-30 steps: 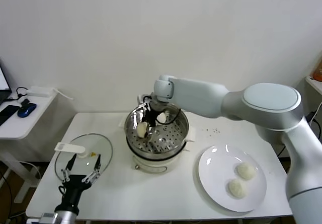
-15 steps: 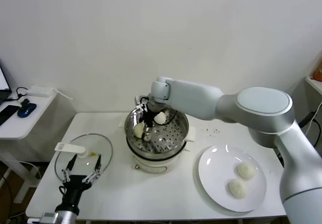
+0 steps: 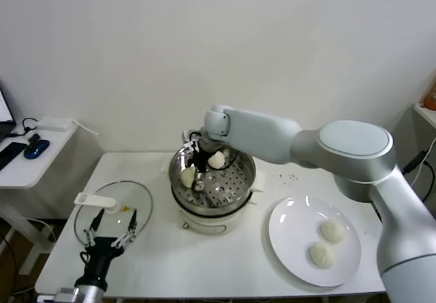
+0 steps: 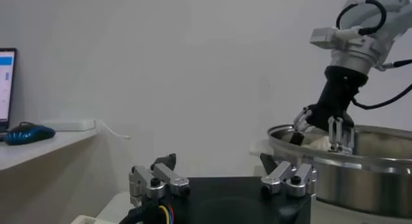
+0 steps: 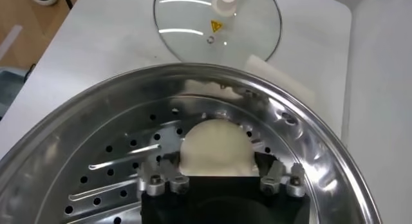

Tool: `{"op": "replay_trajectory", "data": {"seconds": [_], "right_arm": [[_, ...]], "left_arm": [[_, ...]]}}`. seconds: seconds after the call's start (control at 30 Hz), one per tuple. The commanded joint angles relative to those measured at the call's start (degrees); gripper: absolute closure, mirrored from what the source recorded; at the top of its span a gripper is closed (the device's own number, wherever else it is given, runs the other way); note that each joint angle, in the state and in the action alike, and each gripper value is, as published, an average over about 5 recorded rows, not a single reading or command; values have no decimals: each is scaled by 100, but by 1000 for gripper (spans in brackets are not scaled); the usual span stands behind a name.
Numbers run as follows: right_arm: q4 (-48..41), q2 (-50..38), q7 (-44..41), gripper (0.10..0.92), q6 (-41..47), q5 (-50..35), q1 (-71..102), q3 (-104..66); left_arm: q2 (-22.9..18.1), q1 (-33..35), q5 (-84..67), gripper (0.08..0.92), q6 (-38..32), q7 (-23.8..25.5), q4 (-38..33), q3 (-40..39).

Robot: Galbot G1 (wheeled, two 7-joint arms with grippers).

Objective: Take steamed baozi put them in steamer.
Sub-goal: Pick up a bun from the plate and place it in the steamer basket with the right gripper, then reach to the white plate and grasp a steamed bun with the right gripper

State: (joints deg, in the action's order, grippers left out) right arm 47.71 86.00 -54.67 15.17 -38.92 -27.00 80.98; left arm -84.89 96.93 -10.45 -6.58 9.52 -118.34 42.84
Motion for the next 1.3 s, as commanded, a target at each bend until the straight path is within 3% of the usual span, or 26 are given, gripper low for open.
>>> {"op": "replay_trajectory", "data": {"seconds": [0.03, 0.33, 0.6, 0.93, 1.3], "right_arm": [[84, -87, -105, 204, 5, -76, -137, 34], [940, -788, -236, 203, 24, -753, -905, 348], [2397, -2191, -460, 203, -207, -1026, -2024, 867], [4416, -4244, -963, 203, -812, 481, -2817, 1690], [4840, -5692, -983, 203, -846, 1604, -2277, 1991]], "left_arm": [[2, -2, 6, 177, 3, -2, -10, 7], [-3, 16, 14, 177, 3, -2, -42, 2], [-1, 45, 26, 177, 3, -8, -98, -24], [11, 97, 115, 177, 11, -127, -188, -76], [-43, 277, 148, 177, -25, -145, -243, -74]]}}
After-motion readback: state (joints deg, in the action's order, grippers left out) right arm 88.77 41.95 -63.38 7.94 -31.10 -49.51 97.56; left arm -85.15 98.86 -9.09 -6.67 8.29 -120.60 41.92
